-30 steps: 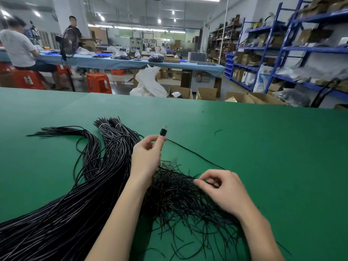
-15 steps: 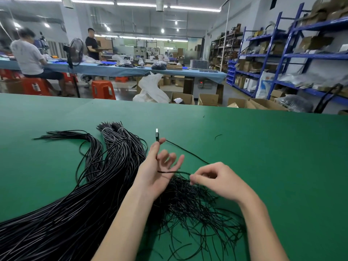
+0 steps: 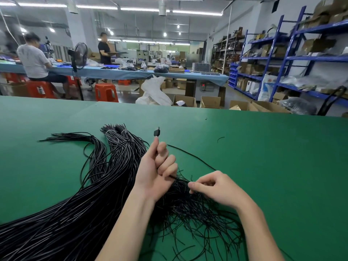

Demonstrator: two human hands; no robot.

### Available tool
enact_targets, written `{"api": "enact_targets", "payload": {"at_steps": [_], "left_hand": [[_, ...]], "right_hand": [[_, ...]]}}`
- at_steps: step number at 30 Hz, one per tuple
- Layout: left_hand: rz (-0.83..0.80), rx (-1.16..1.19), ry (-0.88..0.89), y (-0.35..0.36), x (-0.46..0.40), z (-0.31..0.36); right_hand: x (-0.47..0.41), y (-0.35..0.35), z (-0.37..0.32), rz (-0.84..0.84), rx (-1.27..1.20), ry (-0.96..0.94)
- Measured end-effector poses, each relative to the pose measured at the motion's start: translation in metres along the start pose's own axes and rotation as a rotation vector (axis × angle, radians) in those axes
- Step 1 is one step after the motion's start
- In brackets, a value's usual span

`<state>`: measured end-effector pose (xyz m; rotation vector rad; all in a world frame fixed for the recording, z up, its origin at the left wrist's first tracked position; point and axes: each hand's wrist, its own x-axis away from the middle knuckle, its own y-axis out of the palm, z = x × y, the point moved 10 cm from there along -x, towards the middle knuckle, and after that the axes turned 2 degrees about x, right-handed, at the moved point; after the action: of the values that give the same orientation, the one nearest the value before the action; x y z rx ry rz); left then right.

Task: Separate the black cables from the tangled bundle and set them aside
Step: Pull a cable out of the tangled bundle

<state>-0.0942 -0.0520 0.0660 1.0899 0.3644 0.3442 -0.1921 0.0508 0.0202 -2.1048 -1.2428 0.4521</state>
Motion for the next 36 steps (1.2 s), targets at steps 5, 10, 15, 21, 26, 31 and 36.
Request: {"api": "enact_targets", "payload": {"at_steps": [5, 10, 15, 21, 26, 31, 36], "left_hand": [[-0.226, -0.616, -0.286, 0.013, 0.016, -0.035], [-0.193, -1.246, -0.494, -0.019, 0.014, -0.063], [-0.217, -1.059, -0.46, -0.02, 0.007, -0.066], [-0.034, -0.746, -0.108, -0.01, -0.012, -0.03], [-0.126, -0.387, -0.051, 0.009, -0.006, -0.018], [-0.161, -0.325, 0.015, 0.013, -0.011, -0.022], [-0.215, -0.503, -0.119, 0.014, -0.003, -0.033]], "right_hand": [[0.001, -0.033, -0.012, 0.269, 0.222, 0.043], [0.005, -0.06, -0.039, 0.432, 0.286, -0.053], [0.002, -0.05, -0.052, 0.316, 0.12, -0.151], [0.0, -0.024, -0.074, 0.09, -0.12, -0.291], [-0.005, -0.006, -0.069, -0.011, -0.216, -0.229], [-0.008, 0.013, -0.051, -0.133, -0.226, -0.117], [-0.011, 0.004, -0.017, -0.057, -0.055, -0.001]]}}
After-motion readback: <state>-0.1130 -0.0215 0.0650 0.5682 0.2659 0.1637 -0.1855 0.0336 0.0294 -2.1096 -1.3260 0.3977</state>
